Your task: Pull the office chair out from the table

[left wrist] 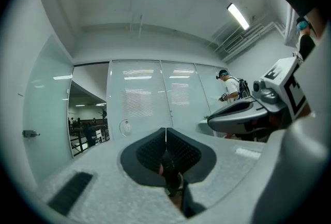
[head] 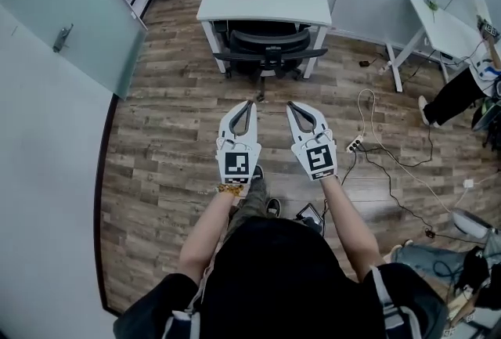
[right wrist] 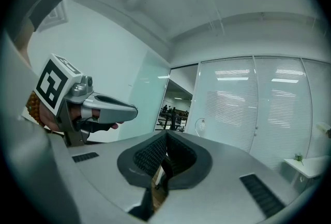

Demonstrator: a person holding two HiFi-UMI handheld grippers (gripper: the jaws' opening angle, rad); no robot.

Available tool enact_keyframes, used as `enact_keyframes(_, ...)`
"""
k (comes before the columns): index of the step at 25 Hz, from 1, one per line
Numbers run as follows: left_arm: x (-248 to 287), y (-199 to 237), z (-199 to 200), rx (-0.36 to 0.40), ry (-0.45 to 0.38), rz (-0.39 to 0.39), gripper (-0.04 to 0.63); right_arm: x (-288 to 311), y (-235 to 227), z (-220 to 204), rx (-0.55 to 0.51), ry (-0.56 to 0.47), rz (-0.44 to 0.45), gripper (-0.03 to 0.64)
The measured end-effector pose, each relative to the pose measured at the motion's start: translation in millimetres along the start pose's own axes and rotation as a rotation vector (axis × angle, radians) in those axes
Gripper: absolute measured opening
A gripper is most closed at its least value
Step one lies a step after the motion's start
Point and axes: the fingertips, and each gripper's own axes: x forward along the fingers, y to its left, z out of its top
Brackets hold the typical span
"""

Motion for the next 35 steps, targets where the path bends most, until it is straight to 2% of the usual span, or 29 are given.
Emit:
enact_keyframes(9, 85, 38, -44, -0.012, 0.058, -0.024, 0.02, 74, -51, -40, -0.039, 0.099, -0.002, 0.003)
enact_keyframes(18, 149, 76, -91, 0.064, 0.102, -0.105, 0.02, 138, -92, -76, -0.166, 0.188, 0.011, 0.003)
enact_keyframes(23, 173, 95, -116, 0.145, 0.129, -0.174, 0.021, 165, -107, -98, -0.279, 0.252, 0.049, 0.003)
enact_keyframes(28, 195, 106, -145, 0.231, 0.178, -0.246, 0.021, 181, -122, -120, -0.318, 0.295, 0.076, 0.003)
enact_keyframes(33, 214, 105, -168, 0.221, 0.243, -0.308, 0.021, 191, -141, -154, -0.393, 0.355, 0.127, 0.003)
enact_keyframes(35, 219, 104, -177, 0.254, 0.261, -0.325, 0.021, 196, -145, -168, -0.419, 0.381, 0.157, 0.003)
